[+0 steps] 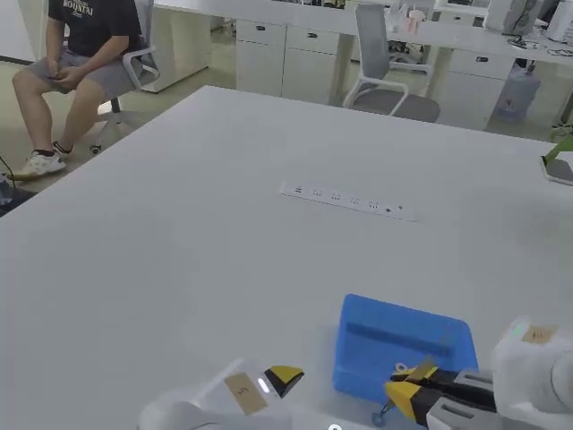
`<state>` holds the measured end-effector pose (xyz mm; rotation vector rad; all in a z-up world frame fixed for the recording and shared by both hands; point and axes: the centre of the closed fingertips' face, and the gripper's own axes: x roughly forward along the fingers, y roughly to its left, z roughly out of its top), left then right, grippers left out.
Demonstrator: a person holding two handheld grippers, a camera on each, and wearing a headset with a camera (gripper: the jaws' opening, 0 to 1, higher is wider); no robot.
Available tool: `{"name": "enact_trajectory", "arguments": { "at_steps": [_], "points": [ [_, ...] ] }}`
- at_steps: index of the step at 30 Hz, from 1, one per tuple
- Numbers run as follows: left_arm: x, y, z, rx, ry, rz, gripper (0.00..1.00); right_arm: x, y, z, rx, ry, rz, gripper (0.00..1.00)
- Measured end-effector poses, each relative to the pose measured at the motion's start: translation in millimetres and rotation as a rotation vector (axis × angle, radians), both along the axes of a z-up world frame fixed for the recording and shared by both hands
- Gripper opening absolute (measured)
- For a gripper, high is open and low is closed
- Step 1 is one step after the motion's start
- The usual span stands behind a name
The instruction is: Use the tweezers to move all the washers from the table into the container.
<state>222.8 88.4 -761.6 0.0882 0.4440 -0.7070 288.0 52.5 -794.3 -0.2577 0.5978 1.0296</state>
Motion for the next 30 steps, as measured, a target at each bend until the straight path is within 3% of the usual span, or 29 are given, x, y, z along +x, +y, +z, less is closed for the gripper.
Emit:
{"name": "enact_trajectory", "arguments": {
  "at_steps": [7, 15, 18, 22, 26, 30],
  "points": [
    [-0.8, -1.2, -0.1, 0.003, 0.001, -0.005, 0.72, -3.1, -1.3, -17.0, -0.017, 0.008, -0.008, 0.04],
    [-0.4, -0.8, -1.0, 0.003, 0.002, -0.006, 0.72, 0.0, 3.3, -11.2, -0.006, -0.017, -0.003, 0.04],
    [0.0, -0.8, -0.7, 0.003, 0.000, -0.006, 0.72, 1.5, 3.5, -14.1, -0.030, -0.025, 0.012, 0.04],
    [0.3, 0.0, -0.8, 0.003, 0.001, -0.003, 0.72, -0.1, 5.0, -17.5, -0.034, -0.003, 0.023, 0.04],
    [0.5, 0.0, -0.3, 0.002, 0.000, -0.001, 0.72, 0.8, 4.6, -17.4, -0.049, -0.013, 0.030, 0.04],
    [0.3, -0.5, -0.3, 0.005, 0.001, -0.004, 0.72, 2.3, 5.7, -17.4, -0.030, 0.015, 0.024, 0.04]
  ]
}}
